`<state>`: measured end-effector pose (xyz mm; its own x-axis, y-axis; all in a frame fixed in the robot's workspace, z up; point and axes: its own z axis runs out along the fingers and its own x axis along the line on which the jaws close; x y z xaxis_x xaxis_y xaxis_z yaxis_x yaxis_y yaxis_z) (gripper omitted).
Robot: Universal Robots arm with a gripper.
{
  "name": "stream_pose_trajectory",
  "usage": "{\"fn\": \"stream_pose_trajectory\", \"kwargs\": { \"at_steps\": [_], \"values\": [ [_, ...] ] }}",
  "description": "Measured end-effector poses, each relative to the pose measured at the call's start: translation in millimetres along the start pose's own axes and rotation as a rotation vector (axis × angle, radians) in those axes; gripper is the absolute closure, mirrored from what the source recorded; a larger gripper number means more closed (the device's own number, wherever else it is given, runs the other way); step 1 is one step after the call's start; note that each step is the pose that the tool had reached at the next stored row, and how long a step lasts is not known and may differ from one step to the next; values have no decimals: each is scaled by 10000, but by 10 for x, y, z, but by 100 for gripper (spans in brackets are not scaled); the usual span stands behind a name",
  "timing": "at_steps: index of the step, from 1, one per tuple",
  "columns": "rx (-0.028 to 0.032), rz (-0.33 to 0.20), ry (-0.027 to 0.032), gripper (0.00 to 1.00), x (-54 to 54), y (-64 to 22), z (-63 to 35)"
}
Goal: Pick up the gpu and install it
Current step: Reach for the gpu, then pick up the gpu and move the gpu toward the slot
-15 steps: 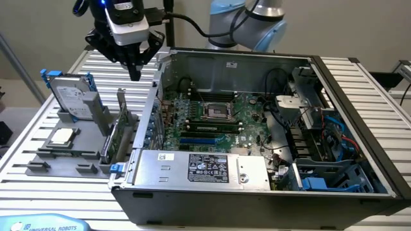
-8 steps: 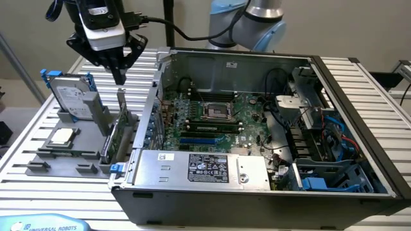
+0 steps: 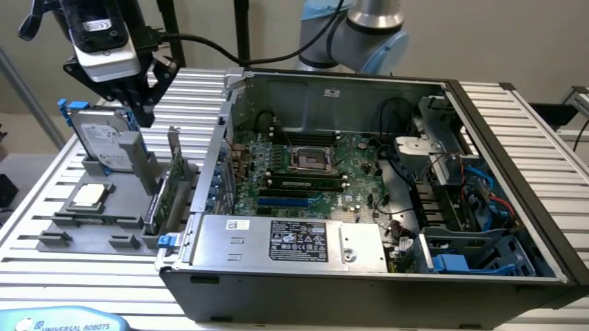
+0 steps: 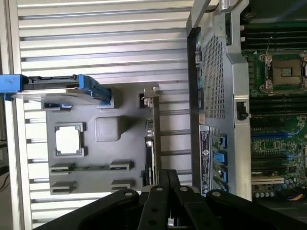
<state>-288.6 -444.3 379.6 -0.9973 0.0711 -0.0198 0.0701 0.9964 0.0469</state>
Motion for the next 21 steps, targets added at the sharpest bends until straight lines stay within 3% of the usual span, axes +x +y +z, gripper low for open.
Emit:
{"fn": "stream_pose_trajectory", "kwargs": {
  "at_steps": [3,18,21],
  "values": [
    [14,0,-1,86,96,-9,19],
    [14,0,-1,86,102,-9,20],
    [13,0,-2,73,102,-9,20]
  ]
}}
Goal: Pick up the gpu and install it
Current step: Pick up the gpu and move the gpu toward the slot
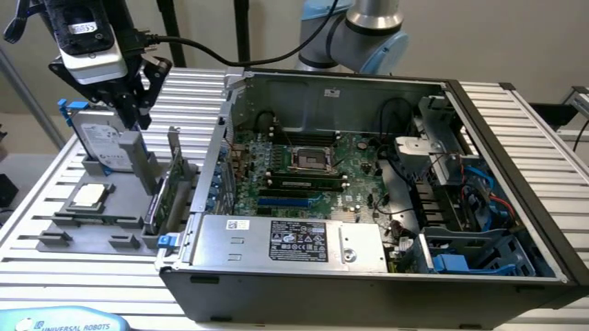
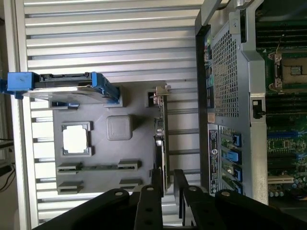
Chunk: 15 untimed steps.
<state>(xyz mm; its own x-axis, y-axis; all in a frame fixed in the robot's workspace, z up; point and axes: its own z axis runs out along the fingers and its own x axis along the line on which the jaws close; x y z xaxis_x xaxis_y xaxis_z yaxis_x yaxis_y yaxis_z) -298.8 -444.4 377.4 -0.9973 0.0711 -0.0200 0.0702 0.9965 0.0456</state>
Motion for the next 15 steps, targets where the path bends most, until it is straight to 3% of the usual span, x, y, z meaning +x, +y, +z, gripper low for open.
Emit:
{"fn": "stream_pose_trajectory", "kwargs": {
  "at_steps": [4,6,9,15],
  "values": [
    [0,0,0,61,0,0,0],
    [0,0,0,49,0,0,0],
    [1,0,1,49,0,0,5],
    [-2,-2,-31,49,6,-5,111]
  ]
}}
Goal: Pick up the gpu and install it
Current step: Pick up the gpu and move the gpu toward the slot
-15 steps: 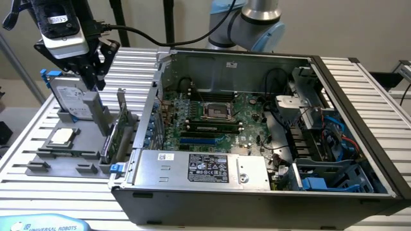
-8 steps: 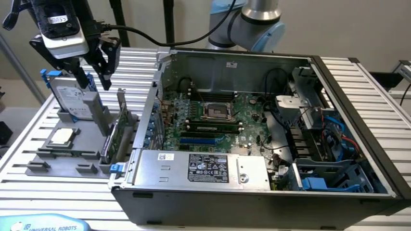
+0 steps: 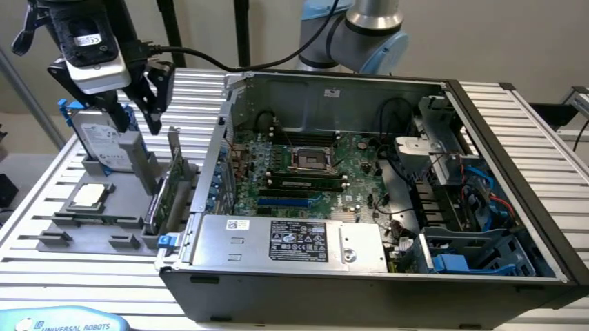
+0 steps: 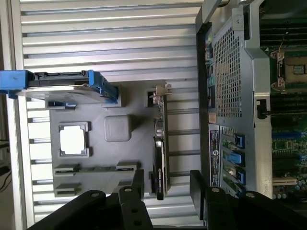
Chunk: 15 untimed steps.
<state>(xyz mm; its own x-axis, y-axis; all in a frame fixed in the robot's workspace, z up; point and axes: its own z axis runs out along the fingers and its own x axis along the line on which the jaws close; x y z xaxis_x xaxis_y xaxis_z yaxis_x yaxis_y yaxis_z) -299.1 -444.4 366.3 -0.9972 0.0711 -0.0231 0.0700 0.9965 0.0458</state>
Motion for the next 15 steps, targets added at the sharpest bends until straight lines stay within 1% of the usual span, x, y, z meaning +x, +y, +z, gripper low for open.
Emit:
{"fn": "stream_pose_trajectory", "kwargs": {
  "at_steps": [15],
  "values": [
    [0,-10,0,49,28,-14,272]
  ]
}}
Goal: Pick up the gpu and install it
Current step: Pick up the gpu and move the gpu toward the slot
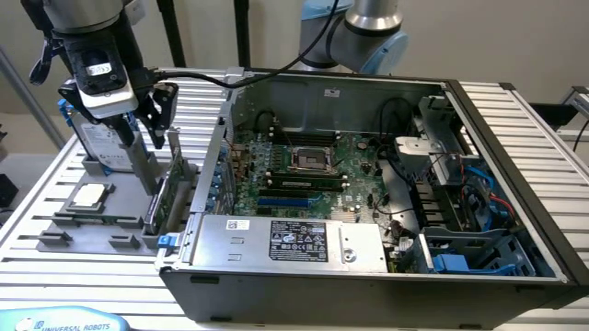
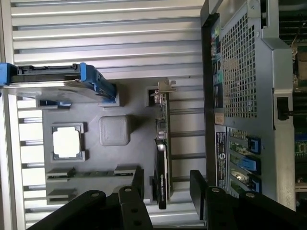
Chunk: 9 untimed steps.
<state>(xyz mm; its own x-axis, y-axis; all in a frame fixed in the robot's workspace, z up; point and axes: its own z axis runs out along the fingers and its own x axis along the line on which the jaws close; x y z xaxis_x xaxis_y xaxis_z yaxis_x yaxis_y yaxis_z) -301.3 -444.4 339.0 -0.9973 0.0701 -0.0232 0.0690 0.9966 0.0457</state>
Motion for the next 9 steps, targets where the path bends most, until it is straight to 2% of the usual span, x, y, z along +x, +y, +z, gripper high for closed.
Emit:
{"fn": "stream_pose_trajectory", "kwargs": {
  "at_steps": [9],
  "values": [
    [0,0,0,49,11,-8,164]
  ]
}}
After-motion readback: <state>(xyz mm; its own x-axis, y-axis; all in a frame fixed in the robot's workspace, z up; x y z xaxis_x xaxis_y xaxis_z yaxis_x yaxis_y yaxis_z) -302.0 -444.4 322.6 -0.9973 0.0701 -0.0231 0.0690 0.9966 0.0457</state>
